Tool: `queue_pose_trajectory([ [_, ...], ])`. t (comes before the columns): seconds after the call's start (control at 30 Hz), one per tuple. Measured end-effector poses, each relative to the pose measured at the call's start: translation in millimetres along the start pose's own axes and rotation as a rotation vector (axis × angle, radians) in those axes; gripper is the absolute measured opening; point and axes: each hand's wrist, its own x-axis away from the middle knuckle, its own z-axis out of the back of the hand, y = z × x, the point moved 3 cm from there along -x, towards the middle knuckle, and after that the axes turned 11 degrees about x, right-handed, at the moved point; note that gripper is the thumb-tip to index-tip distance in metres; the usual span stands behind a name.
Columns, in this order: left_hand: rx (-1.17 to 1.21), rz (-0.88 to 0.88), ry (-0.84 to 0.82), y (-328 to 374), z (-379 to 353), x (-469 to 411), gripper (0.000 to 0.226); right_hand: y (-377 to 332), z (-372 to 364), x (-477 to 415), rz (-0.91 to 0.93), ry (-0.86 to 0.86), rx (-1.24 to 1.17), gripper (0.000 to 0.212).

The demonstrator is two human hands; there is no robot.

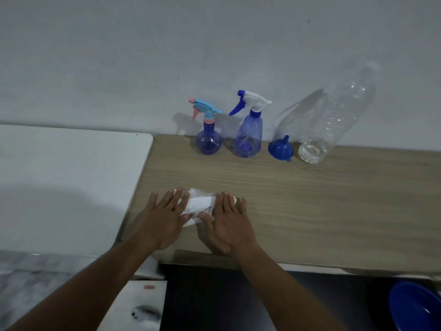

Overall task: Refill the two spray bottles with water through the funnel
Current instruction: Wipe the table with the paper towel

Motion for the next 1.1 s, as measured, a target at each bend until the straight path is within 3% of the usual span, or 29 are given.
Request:
queue_pose_trajectory([
  [0.17,0.159,0.015,0.041,1.6,-3.5,-3.9,0.064,-15.6,-13.8,2.8,0.111,-0.02,-0.063,0.108],
  [0.37,0.144,-0.016,0.048,4.0,-11.8,-5.6,0.074,-1.8,-9.6,8.0,0.164,-0.017,-0.023,0.121],
  [0.57,0.136,-0.079,0.057,37.6,-10.9,-1.2,0.064,25.3,-2.2,39.6,0.194,-0.028,0.082,0.097],
  [0.7,0.111,-0.126,0.023,80.0,-2.7,-6.9,0.081,66.5,-11.6,59.6,0.188,-0.028,0.106,0.107],
  [0.8,0.124,-0.13,0.04,123.8,2.3,-14.2,0.067,107.6,-12.4,78.1,0.165,-0.017,0.107,0.109],
  [0.9,0.145,-0.136,0.047,173.4,3.4,-23.3,0.057,154.5,-10.2,100.9,0.131,-0.007,0.107,0.1],
  [1.1,0.115,-0.122,0.047,263.1,1.7,-38.6,0.07,239.8,-7.8,143.9,0.107,0.051,0.179,0.076],
])
